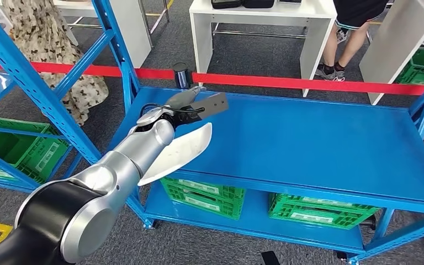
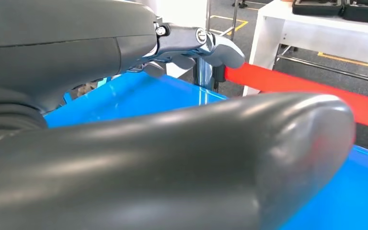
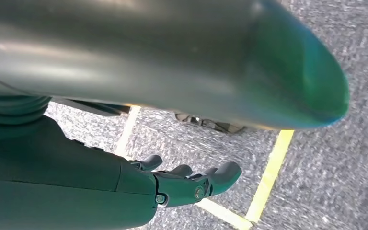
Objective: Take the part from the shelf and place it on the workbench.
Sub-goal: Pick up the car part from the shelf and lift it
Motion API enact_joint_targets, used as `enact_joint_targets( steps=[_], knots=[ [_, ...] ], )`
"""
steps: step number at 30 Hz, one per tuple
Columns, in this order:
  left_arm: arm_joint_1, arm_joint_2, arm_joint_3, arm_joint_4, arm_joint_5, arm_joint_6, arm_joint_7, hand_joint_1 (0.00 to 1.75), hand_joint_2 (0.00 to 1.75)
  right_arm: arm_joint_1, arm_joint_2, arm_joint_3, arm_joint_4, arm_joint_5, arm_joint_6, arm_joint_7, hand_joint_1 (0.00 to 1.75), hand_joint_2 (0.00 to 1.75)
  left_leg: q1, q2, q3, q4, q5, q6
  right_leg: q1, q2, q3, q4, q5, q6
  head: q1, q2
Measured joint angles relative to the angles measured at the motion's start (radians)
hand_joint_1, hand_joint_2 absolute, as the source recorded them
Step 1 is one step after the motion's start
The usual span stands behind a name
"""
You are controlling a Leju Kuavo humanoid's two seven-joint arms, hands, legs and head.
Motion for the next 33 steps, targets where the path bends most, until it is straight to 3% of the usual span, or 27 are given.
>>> enact_joint_targets(
  steps=[2, 3, 4, 6, 8, 9, 12, 14, 16, 18, 19, 20, 22, 24, 33],
  knots=[
    [0.001, 0.001, 0.0, 0.001, 0.0, 0.0, 0.0, 0.0, 0.0, 0.0, 0.0, 0.0, 0.0, 0.001, 0.002, 0.002, 0.0, 0.0, -0.001, 0.0, -0.026, 0.124, -0.074, -0.002, 0.003, -0.002, -0.023, 0.0, 0.018, -0.002, -0.002, 0.0],
    [0.002, 0.001, 0.0, 0.002, 0.0, 0.0, 0.001, 0.0, 0.0, 0.0, 0.0, 0.0, 0.0, 0.001, 0.002, 0.003, 0.0, 0.0, -0.001, 0.0, -0.024, 0.158, -0.084, -0.001, 0.004, -0.003, -0.035, 0.0, 0.027, -0.002, -0.003, 0.0],
    [0.002, 0.001, 0.0, 0.003, 0.0, 0.0, 0.001, 0.0, 0.0, 0.0, 0.0, 0.0, 0.0, 0.001, 0.003, 0.003, 0.0, 0.0, -0.002, 0.0, -0.005, 0.155, -0.074, 0.002, 0.005, -0.003, -0.046, 0.0, 0.035, 0.0, -0.003, 0.0],
    [0.002, 0.0, 0.0, 0.001, 0.0, 0.0, 0.001, 0.0, 0.0, -0.001, 0.0, 0.0, 0.0, 0.001, 0.004, 0.004, 0.0, 0.0, -0.004, 0.001, 0.083, 0.056, -0.039, 0.013, 0.005, -0.004, -0.064, 0.0, 0.05, 0.006, -0.004, 0.0],
    [0.001, -0.003, 0.0, -0.003, 0.0, 0.0, 0.002, 0.0, 0.0, -0.002, 0.001, 0.0, 0.0, 0.0, 0.004, 0.004, 0.0, 0.0, -0.012, 0.002, 0.17, -0.067, -0.039, 0.022, 0.006, -0.006, -0.073, -0.002, 0.063, 0.017, -0.004, 0.0],
    [0.0, -0.005, 0.0, -0.004, -0.001, 0.001, 0.002, 0.0, 0.0, -0.002, 0.001, 0.0, 0.0, 0.0, 0.004, 0.004, 0.0, 0.0, -0.016, 0.002, 0.19, -0.1, -0.048, 0.026, 0.005, -0.007, -0.072, -0.004, 0.069, 0.024, -0.004, 0.0],
    [0.0, -0.01, -0.002, -0.005, -0.002, 0.001, 0.009, 0.0, 0.0, -0.004, 0.002, 0.0, 0.0, -0.003, 0.004, 0.005, 0.0, 0.0, -0.022, 0.004, 0.191, -0.121, -0.037, 0.046, 0.002, -0.008, -0.067, -0.018, 0.084, 0.049, -0.005, 0.0],
    [-0.001, -0.016, -0.004, -0.005, 0.0, 0.001, 0.017, 0.0, 0.0, -0.003, 0.002, 0.0, 0.0, -0.007, 0.003, 0.005, 0.0, 0.0, -0.019, 0.005, 0.187, -0.133, -0.017, 0.064, 0.003, -0.007, -0.086, 0.023, 0.049, 0.055, -0.001, 0.0],
    [0.002, -0.021, -0.006, -0.004, 0.004, -0.001, 0.025, 0.0, 0.0, -0.003, 0.002, 0.0, 0.0, -0.009, 0.002, 0.004, 0.0, 0.0, -0.02, 0.006, 0.175, -0.134, -0.004, 0.074, 0.008, -0.006, -0.133, 0.139, -0.024, 0.056, 0.005, 0.0],
    [0.008, -0.024, -0.007, 0.0, 0.004, -0.003, 0.031, 0.0, 0.0, -0.002, 0.001, 0.0, 0.0, -0.009, 0.001, 0.005, 0.0, 0.0, -0.026, 0.006, 0.162, -0.131, 0.003, 0.077, 0.014, -0.005, -0.163, 0.232, -0.063, 0.055, 0.009, 0.0],
    [0.011, -0.025, -0.007, 0.001, 0.004, -0.004, 0.035, 0.0, 0.0, -0.002, 0.0, 0.0, 0.0, -0.008, 0.0, 0.005, 0.0, 0.0, -0.029, 0.006, 0.158, -0.128, 0.005, 0.078, 0.017, -0.005, -0.152, 0.231, -0.057, 0.053, 0.01, 0.0],
    [0.013, -0.027, -0.007, 0.002, 0.004, -0.004, 0.038, 0.0, 0.0, -0.002, -0.001, 0.0, 0.0, -0.006, 0.0, 0.006, 0.0, 0.0, -0.031, 0.006, 0.155, -0.126, 0.006, 0.078, 0.02, -0.006, -0.123, 0.191, -0.037, 0.048, 0.01, 0.0],
    [0.014, -0.032, -0.007, 0.001, 0.004, -0.004, 0.041, 0.0, 0.0, -0.004, -0.001, 0.0, 0.0, -0.001, 0.001, 0.01, 0.0, 0.0, -0.036, 0.006, 0.151, -0.121, 0.006, 0.076, 0.028, -0.006, -0.041, 0.061, 0.005, 0.032, 0.011, 0.0],
    [0.014, -0.036, -0.007, 0.0, 0.005, -0.004, 0.043, 0.0, 0.0, -0.006, -0.002, 0.0, 0.0, 0.004, 0.001, 0.016, 0.0, 0.0, -0.04, 0.006, 0.147, -0.117, 0.005, 0.071, 0.034, -0.007, 0.0, -0.015, 0.018, 0.019, 0.011, 0.0],
    [0.014, -0.058, -0.012, 0.0, 0.008, -0.012, 0.059, 0.0, 0.0, -0.009, -0.002, 0.0, 0.0, 0.003, -0.004, 0.021, 0.0, 0.0, -0.042, 0.006, 0.148, -0.125, 0.011, 0.06, 0.035, -0.007, 0.0, -0.025, 0.02, 0.011, 0.011, 0.0]
  ],
)
